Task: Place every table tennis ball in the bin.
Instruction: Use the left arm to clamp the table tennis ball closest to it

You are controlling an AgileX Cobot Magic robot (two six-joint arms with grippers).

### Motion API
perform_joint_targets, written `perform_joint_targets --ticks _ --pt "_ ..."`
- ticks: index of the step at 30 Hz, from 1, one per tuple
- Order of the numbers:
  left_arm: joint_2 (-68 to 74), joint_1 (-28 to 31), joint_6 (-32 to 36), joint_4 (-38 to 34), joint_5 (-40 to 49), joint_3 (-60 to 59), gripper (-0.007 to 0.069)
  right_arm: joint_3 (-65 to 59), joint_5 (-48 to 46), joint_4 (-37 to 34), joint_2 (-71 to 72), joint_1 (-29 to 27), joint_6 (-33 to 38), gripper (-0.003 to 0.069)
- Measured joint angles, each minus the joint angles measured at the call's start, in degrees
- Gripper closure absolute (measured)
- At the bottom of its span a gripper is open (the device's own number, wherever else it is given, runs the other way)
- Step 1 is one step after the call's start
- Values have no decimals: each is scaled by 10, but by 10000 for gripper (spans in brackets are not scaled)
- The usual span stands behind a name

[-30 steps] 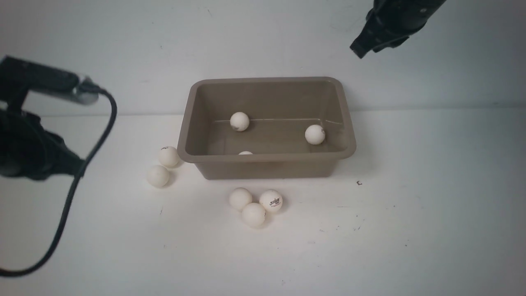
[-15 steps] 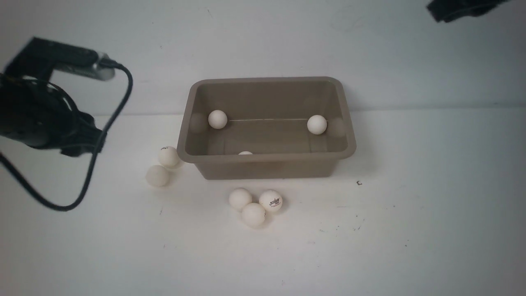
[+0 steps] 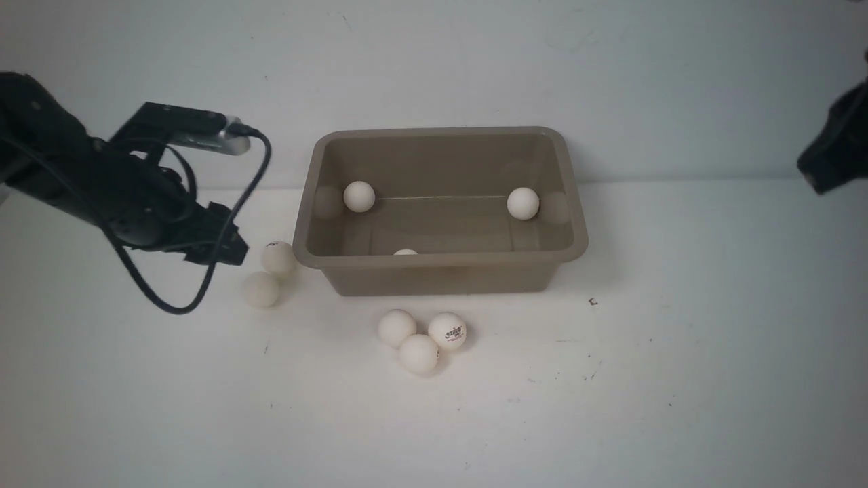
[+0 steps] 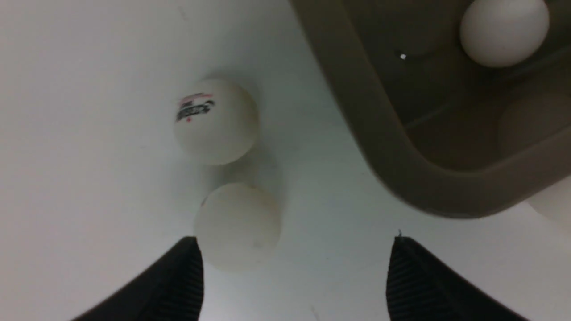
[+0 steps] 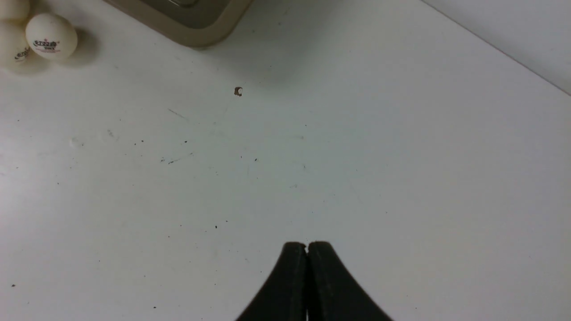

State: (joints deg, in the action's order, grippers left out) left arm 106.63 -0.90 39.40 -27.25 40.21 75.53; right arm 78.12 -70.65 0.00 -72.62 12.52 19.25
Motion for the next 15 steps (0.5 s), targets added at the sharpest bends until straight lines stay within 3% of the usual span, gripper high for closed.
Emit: perform_joint_targets --ticks 10,15 --pt "39 -26 -68 105 -8 12 132 -8 1 0 31 0 0 673" --pt "40 -26 -79 112 -18 12 132 -8 1 0 31 0 0 673"
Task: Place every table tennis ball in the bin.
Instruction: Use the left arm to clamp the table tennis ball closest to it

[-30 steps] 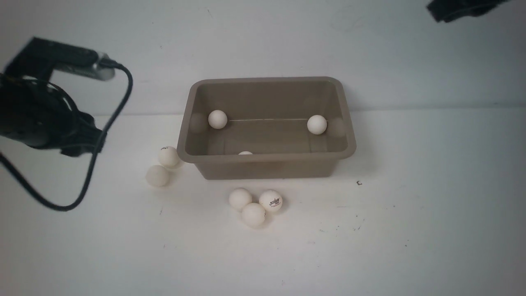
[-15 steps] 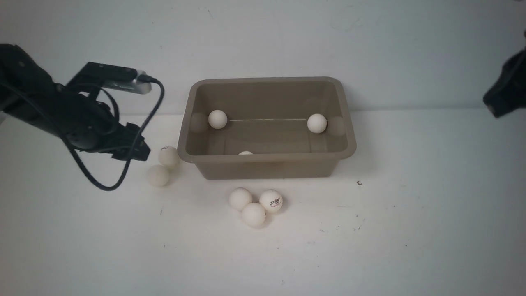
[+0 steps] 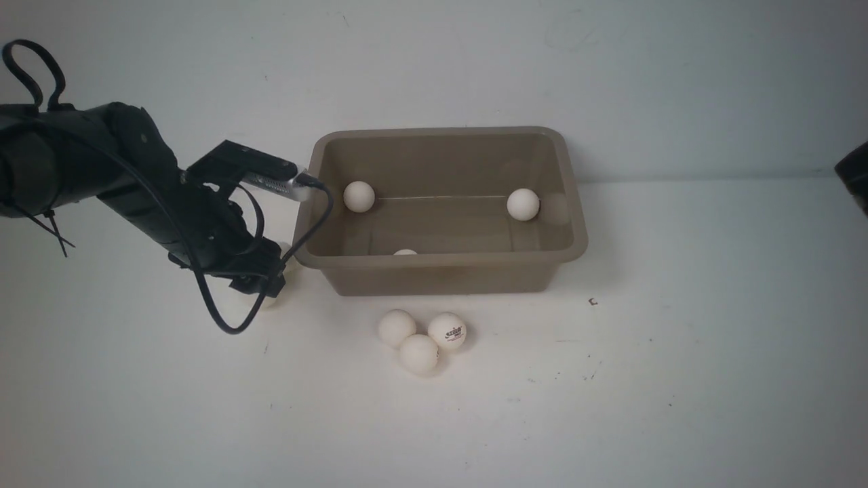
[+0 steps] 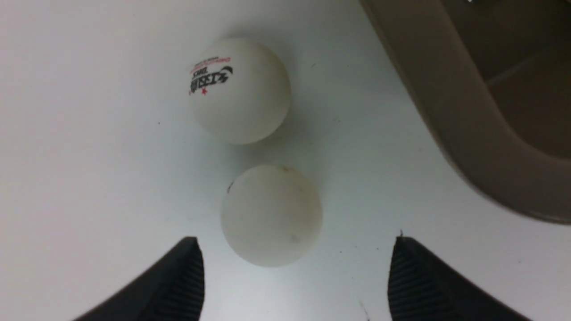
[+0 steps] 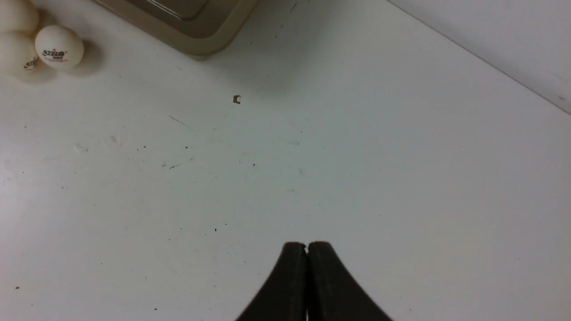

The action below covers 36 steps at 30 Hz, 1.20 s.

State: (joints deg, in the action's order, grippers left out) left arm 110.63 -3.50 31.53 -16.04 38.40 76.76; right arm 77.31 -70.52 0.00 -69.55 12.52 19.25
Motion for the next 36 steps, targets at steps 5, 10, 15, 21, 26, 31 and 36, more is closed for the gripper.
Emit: perform_joint_targets --ticks 5,10,15,21,26,31,36 --pt "17 0 -2 0 -8 0 132 0 0 0 0 0 0 673" --pt "39 0 -2 0 -21 0 132 0 0 0 0 0 0 673" --pt "48 0 -2 0 -35 2 132 0 0 0 0 0 0 673" --pt "62 0 -2 -8 -42 4 132 0 0 0 0 0 0 673" --pt "69 0 -3 -13 -45 5 162 0 1 0 0 0 0 673" --pt "69 0 -34 -13 -51 21 272 0 8 0 0 0 0 673" --pt "61 0 -48 -3 -6 42 272 0 9 0 0 0 0 673"
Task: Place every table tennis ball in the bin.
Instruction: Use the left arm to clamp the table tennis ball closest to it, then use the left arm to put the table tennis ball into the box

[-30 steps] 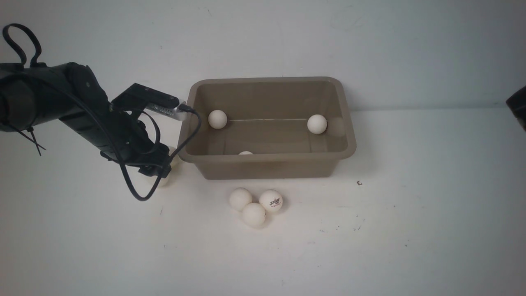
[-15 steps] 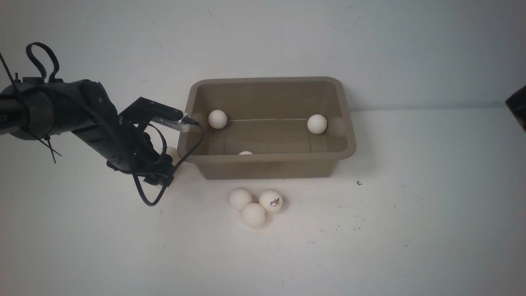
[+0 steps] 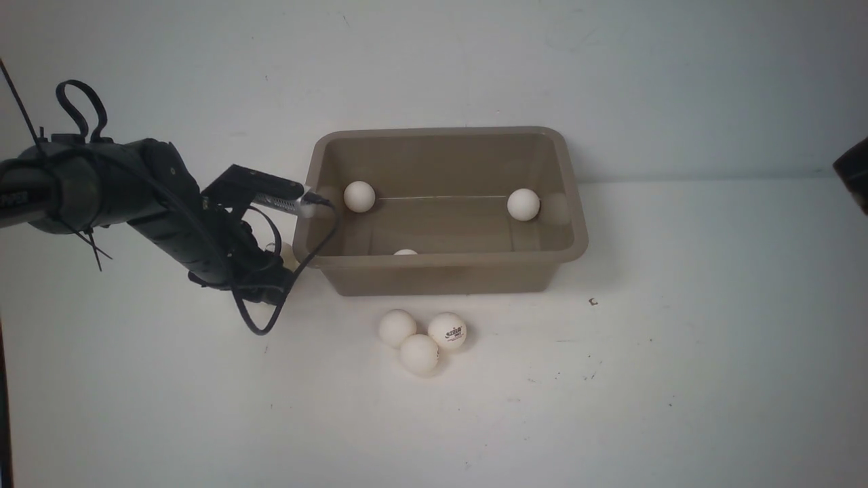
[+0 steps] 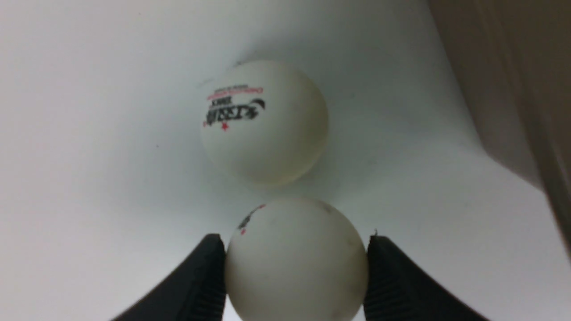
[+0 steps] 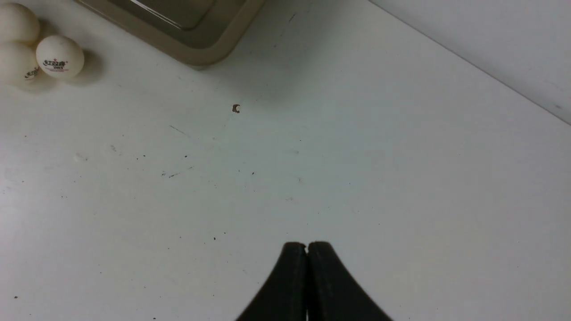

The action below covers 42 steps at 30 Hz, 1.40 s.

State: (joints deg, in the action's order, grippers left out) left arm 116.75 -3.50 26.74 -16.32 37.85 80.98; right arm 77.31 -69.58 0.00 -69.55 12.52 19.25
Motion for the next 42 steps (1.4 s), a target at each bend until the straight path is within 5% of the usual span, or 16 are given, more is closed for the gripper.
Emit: perform_joint_targets --ticks 10,20,33,42 --pt "-127 -9 -67 68 68 20 272 0 9 0 0 0 1 673" --pt "-82 -134 -16 68 14 84 272 0 12 0 0 0 1 673" --pt "-1 -142 74 92 -38 136 268 0 12 0 0 0 1 673" --pt "-7 -142 92 112 -24 137 120 0 12 0 0 0 1 673"
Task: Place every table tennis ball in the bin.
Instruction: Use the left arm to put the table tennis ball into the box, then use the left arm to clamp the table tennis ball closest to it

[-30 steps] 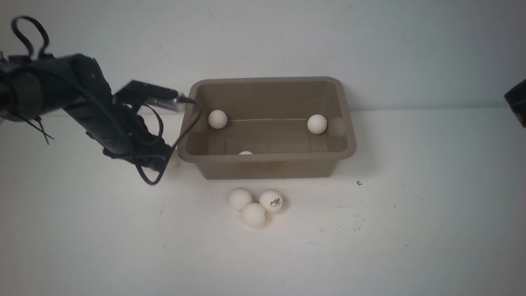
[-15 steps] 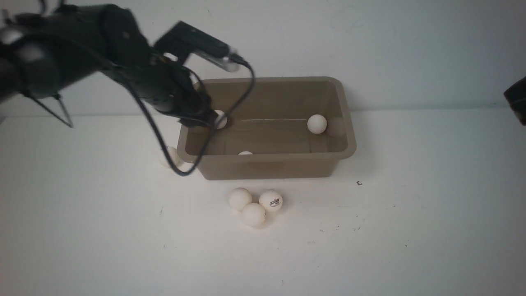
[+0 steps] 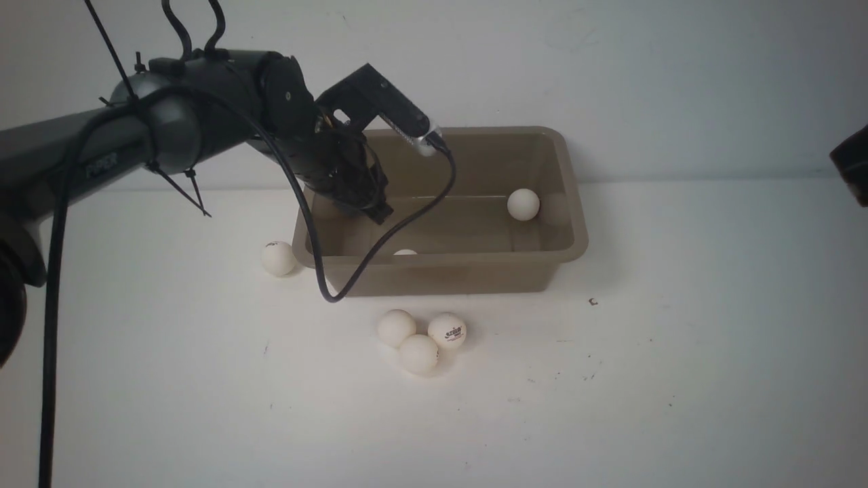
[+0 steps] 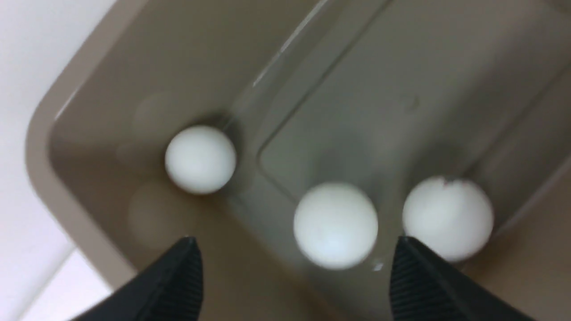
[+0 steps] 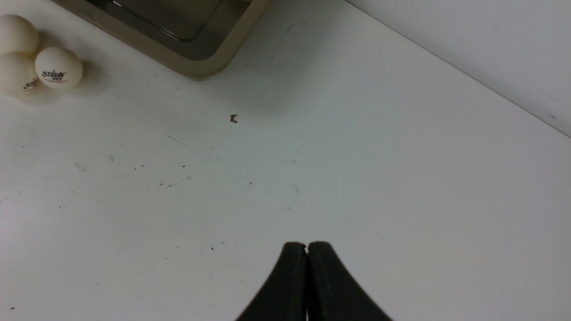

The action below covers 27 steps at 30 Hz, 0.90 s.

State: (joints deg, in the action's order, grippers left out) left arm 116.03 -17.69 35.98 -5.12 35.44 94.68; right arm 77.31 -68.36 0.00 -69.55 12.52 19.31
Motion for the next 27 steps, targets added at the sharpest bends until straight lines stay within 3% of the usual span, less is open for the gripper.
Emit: perform_joint_targets --ticks 6,10,13,15,16,20,27 --pt "-64 21 43 28 46 0 124 0 0 0 0 0 0 673" --pt "-121 77 144 4 96 1 125 0 0 0 0 -1 0 673" --pt "-137 149 235 -76 143 1 125 0 1 0 0 -1 0 674" --pt "-131 210 293 -183 174 1 125 0 3 0 0 -1 0 674" --pt "-123 238 310 -256 184 1 125 0 4 0 0 -1 0 674" --pt "-87 291 336 -410 197 1 125 0 9 -9 0 -1 0 674" --pt "-44 298 343 -444 198 1 125 0 10 -16 0 -1 0 674"
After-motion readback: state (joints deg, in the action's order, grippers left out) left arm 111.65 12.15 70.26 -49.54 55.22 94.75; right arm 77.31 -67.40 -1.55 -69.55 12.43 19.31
